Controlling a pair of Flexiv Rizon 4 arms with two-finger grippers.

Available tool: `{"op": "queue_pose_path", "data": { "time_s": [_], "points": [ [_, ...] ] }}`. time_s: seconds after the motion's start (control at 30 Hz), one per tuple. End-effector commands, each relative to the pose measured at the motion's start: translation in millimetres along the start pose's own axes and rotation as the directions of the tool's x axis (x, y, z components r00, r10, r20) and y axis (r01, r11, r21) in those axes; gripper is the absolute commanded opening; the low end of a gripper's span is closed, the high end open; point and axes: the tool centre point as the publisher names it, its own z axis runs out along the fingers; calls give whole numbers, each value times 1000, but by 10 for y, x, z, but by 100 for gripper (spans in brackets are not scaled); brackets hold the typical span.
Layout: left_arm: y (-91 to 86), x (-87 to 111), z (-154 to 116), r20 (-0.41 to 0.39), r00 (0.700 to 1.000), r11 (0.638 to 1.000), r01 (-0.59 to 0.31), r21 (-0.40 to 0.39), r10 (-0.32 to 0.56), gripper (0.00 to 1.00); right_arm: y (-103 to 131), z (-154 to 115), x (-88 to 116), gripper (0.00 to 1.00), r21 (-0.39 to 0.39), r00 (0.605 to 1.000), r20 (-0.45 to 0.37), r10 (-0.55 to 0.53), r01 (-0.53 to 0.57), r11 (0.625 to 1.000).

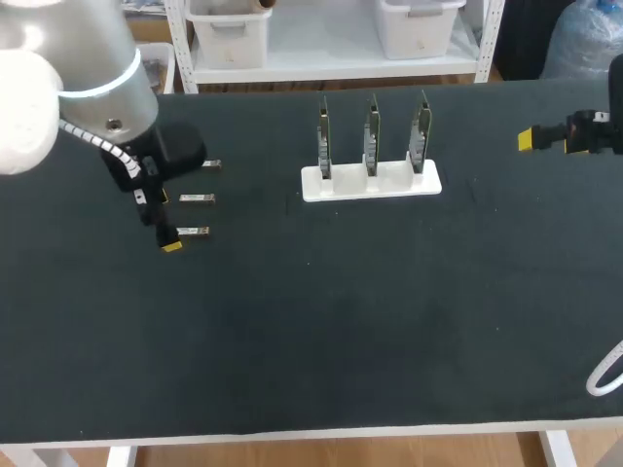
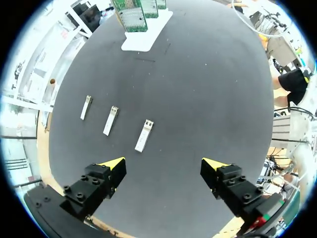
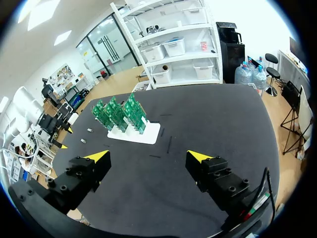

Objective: Pick up the optical module with the left hand, and insert it into the network port with the right hand.

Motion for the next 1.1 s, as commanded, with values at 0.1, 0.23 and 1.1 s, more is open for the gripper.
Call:
{"op": "queue_pose_path", "data": {
  "time_s": [0.1, 0.23, 1.1],
  "points": [
    [50, -146, -11, -66, 997, 999, -34, 3, 34, 100, -1, -1, 0, 100, 0, 1000, 0, 0, 0, 1000],
    [60, -159, 23, -24, 996, 996, -90, -2, 90, 100, -1, -1, 0, 100, 0, 1000, 0, 0, 0, 1000],
    [95, -87, 282, 49, 988, 989, -149, 24, 148, 100, -1, -1, 0, 100, 0, 1000, 0, 0, 0, 1000]
  ]
}}
